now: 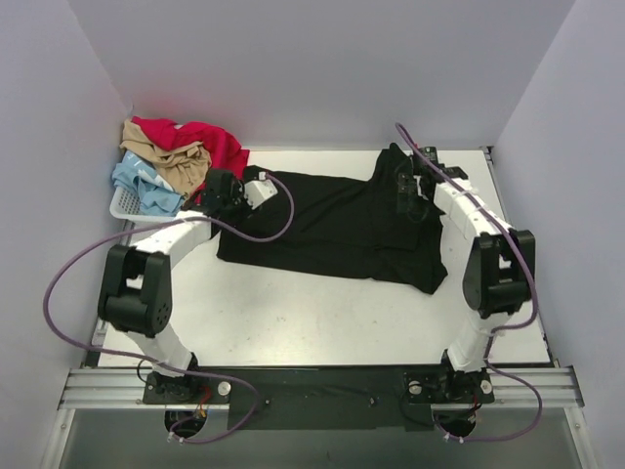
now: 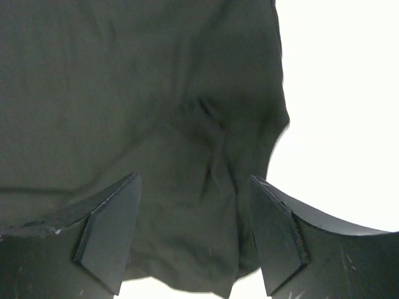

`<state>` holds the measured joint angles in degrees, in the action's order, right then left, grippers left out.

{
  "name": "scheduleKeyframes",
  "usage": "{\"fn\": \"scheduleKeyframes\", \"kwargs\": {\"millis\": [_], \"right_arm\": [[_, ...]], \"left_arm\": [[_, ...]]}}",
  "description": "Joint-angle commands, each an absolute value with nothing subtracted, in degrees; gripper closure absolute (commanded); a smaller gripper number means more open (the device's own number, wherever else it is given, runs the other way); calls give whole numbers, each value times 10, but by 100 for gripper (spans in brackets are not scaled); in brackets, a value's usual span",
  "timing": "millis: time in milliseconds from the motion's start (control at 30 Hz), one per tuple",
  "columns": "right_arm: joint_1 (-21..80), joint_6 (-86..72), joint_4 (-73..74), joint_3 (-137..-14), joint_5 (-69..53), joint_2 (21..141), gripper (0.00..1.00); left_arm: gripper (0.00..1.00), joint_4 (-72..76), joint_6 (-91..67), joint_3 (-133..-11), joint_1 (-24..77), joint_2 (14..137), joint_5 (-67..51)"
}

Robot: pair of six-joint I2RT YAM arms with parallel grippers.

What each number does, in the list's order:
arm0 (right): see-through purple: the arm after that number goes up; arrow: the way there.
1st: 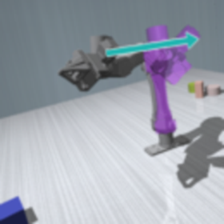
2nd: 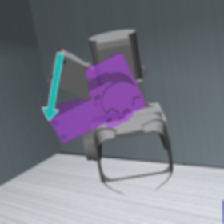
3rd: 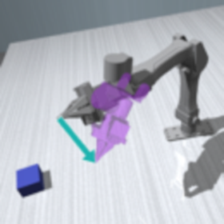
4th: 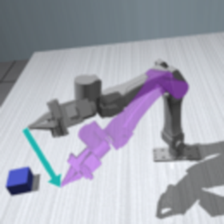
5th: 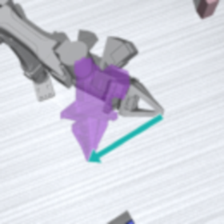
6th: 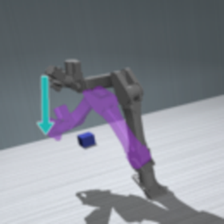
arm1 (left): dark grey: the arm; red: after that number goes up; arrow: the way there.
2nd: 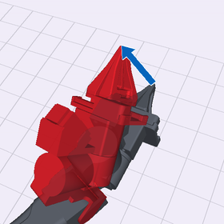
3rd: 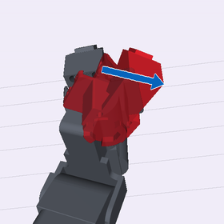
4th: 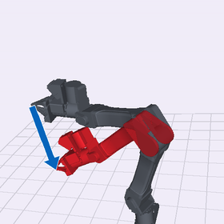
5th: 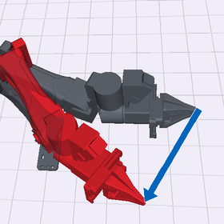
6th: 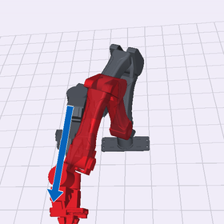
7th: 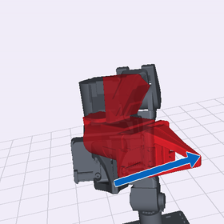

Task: Fold and stack the t-shirts
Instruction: Fold the flattened tshirt in 1/3 of the way

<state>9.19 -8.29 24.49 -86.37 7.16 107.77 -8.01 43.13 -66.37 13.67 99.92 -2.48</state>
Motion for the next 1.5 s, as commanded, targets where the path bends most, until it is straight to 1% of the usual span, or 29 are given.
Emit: {"fn": "scheduleKeyframes", "kwargs": {"millis": [0, 67, 100, 133, 200, 267, 367, 433, 500, 567, 600, 633, 667, 700, 733, 767, 900, 1033, 1067, 1100, 1133, 1167, 1200, 1233, 1333, 1400, 1467], "right_arm": [[67, -169, 302, -742, 53, 922, 37], [48, -188, 294, -669, 6, 876, 39], [40, -197, 291, -651, -13, 857, 43], [34, -199, 287, -616, -38, 847, 44], [26, -204, 279, -574, -52, 825, 48], [18, -212, 261, -541, -55, 811, 48], [4, -221, 231, -499, -89, 809, 48], [2, -222, 214, -487, -90, 825, 49], [3, -222, 212, -480, -91, 848, 52], [-21, -223, 199, -465, -97, 865, 57], [-25, -222, 193, -459, -95, 868, 60], [-33, -221, 189, -459, -94, 873, 71], [-39, -219, 188, -459, -92, 874, 78], [-50, -218, 190, -459, -92, 871, 89], [-55, -216, 190, -459, -92, 869, 94], [-68, -214, 192, -459, -92, 861, 100], [-101, -204, 208, -468, -88, 839, 100], [-104, -206, 212, -464, -91, 831, 100], [-105, -205, 210, -463, -89, 832, 95], [-107, -203, 209, -464, -84, 837, 85], [-118, -203, 208, -468, -84, 838, 82], [-125, -209, 206, -470, -88, 844, 69], [-141, -216, 203, -473, -104, 844, 64], [-146, -228, 202, -472, -109, 838, 58], [-148, -242, 196, -454, -95, 780, 48], [-149, -246, 196, -432, -103, 747, 44], [-148, -250, 194, -411, -140, 738, 44]], "left_arm": [[51, -164, 538, -603, 152, 891, -138], [51, -188, 592, -557, 150, 883, -145], [52, -190, 612, -548, 149, 885, -143], [52, -192, 648, -533, 149, 891, -140], [51, -193, 681, -526, 149, 906, -130], [49, -181, 689, -533, 147, 930, -113], [48, -168, 689, -549, 142, 958, -106], [48, -160, 691, -554, 142, 974, -103], [49, -152, 690, -552, 142, 986, -98], [51, -142, 691, -541, 142, 995, -94], [53, -127, 692, -536, 142, 997, -88], [56, -118, 691, -527, 143, 999, -85], [71, -106, 687, -522, 144, 1000, -81], [78, -103, 686, -518, 143, 1000, -80], [100, -104, 679, -517, 143, 999, -80], [100, -103, 674, -514, 143, 994, -79], [100, -106, 653, -494, 133, 956, -69], [100, -155, 651, -452, 138, 905, -77], [100, -156, 650, -429, 141, 896, -90], [100, -156, 651, -419, 146, 886, -94], [100, -153, 651, -404, 149, 883, -98], [100, -150, 646, -399, 155, 882, -98], [100, -150, 635, -397, 156, 881, -98], [100, -153, 628, -400, 156, 883, -98], [100, -156, 608, -407, 156, 880, -95], [100, -153, 606, -409, 156, 873, -93], [100, -151, 606, -408, 157, 867, -96]]}}
